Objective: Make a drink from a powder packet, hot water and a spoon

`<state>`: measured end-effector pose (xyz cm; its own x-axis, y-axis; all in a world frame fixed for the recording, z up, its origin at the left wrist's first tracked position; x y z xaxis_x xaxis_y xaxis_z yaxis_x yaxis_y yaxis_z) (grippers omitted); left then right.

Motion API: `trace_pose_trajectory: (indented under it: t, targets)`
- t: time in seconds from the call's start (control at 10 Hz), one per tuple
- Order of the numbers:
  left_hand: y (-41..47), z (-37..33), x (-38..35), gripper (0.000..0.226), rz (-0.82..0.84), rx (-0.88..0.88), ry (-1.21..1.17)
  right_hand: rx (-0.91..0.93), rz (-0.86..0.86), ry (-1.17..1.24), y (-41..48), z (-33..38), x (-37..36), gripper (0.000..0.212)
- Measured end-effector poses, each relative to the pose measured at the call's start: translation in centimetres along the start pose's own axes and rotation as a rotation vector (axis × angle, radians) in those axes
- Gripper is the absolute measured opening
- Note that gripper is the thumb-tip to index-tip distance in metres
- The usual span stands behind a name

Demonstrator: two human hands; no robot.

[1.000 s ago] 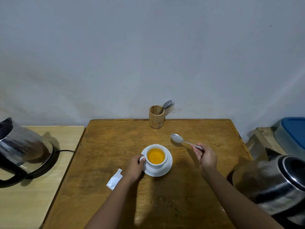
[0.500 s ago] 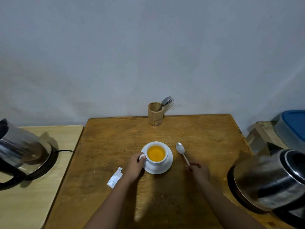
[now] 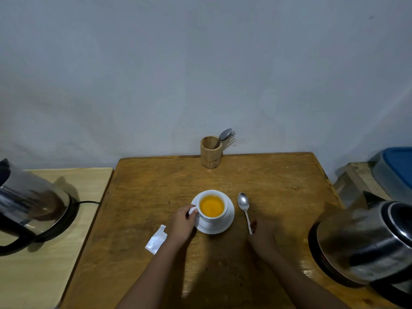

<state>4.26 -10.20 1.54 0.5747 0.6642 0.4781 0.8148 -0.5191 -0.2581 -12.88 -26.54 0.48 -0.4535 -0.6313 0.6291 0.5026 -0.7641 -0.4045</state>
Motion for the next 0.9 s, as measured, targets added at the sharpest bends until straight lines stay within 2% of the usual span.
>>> trace_pose_trajectory:
  t: [0.5, 0.6, 0.7, 0.8, 0.9]
  targets:
    - [-0.6, -1.2, 0.1, 0.027, 0.010, 0.033, 0.029, -0.051, 0.044, -0.087, 0.6, 0.1, -0.4, 0.015]
    - [-0.7, -1.4, 0.0, 0.028, -0.008, 0.005, 0.050, -0.024, 0.031, -0.047, 1.0, -0.2, 0.0, 0.009]
    - [-1.5, -1.3, 0.0, 0.030, -0.125, -0.036, 0.059, 0.035, -0.043, -0.019, 1.1, -0.3, 1.0, 0.007]
    - [-2.5, 0.7, 0.0, 0.029, -0.271, -0.018, 0.032, 0.144, -0.157, -0.135, 0.7, -1.1, 1.8, 0.010]
    - [-3.3, 2.9, -0.7, 0.036, -0.236, -0.024, 0.164, 0.217, -0.133, -0.371, 0.2, -1.7, 2.1, 0.035]
Point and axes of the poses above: each hand's wrist, its own y-axis towards the middle knuckle, its own x-axis out of the back of the hand, z = x × y, the point moved 3 cm from there along y, towards the middle knuckle, and after that the axes turned 1 degree about -z, right-handed, at the moved point
